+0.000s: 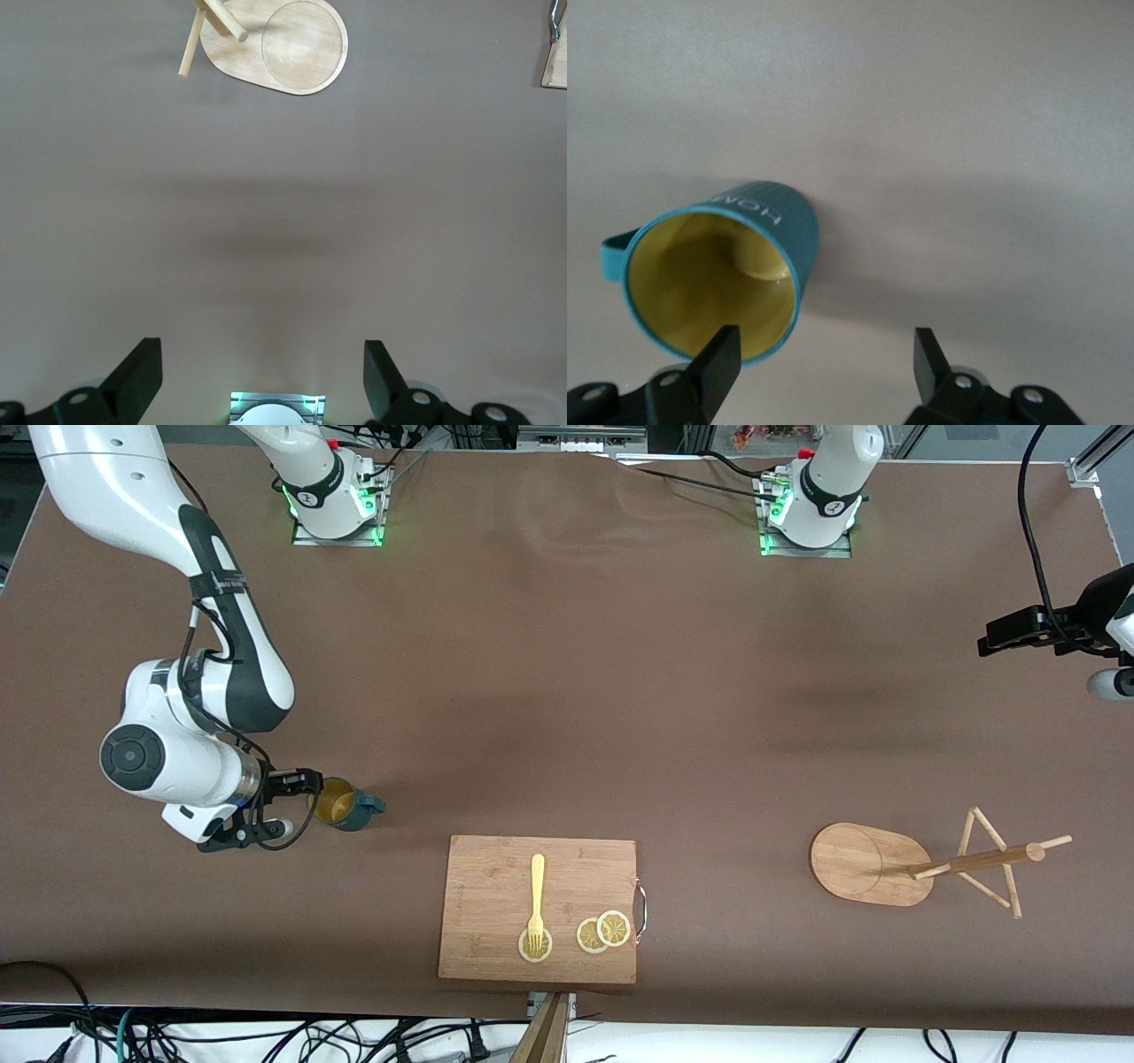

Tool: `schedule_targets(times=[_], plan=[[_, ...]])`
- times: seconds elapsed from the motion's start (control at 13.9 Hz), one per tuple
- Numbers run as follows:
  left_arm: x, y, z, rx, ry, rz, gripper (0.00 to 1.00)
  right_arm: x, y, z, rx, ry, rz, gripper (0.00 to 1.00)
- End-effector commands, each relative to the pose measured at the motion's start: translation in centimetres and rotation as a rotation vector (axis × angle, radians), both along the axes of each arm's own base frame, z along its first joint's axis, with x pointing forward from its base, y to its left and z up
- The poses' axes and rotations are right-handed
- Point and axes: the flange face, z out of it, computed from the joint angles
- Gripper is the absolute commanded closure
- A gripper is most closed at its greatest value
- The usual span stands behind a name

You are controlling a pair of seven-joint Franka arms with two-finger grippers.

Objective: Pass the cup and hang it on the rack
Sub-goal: 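Reach the right gripper to the teal mug and grasp its rim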

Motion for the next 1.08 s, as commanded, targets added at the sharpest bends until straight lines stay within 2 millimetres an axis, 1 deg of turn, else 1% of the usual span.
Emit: schedule_targets(times=[0.0,0.07,0.22,0.36,0.65,0.79,1.01], plan=[[0.4,0.1,0.4,-0.007,-0.009,0.012,0.00,1.1,1.0,-1.3,0.005,-0.020,-0.013,0.16],[0.4,0.1,0.4,-0.007,-0.009,0.012,0.00,1.0,1.1,-1.8,0.005,-0.018,-0.025,0.17],[0.4,0.1,0.4,-0.007,-0.009,0.012,0.00,1.0,1.7,-1.8,0.005,-0.020,-0.026,0.30],[0.4,0.1,0.4,-0.007,-0.009,0.012,0.00,0.9,1.6,-2.1,0.007,-0.015,-0.031,0.47],[0.4,0.1,0.4,-0.007,-0.009,0.012,0.00,0.8,1.7,-2.3,0.034,-0.011,-0.053,0.69],[0.4,0.1,0.4,-0.007,-0.009,0.012,0.00,0.7,1.7,-2.5,0.034,-0.006,-0.061,0.74],[0.3,0.2,0.4,-0.007,-0.009,0.014,0.00,0.3,1.7,-3.1,0.044,0.002,-0.070,0.74]])
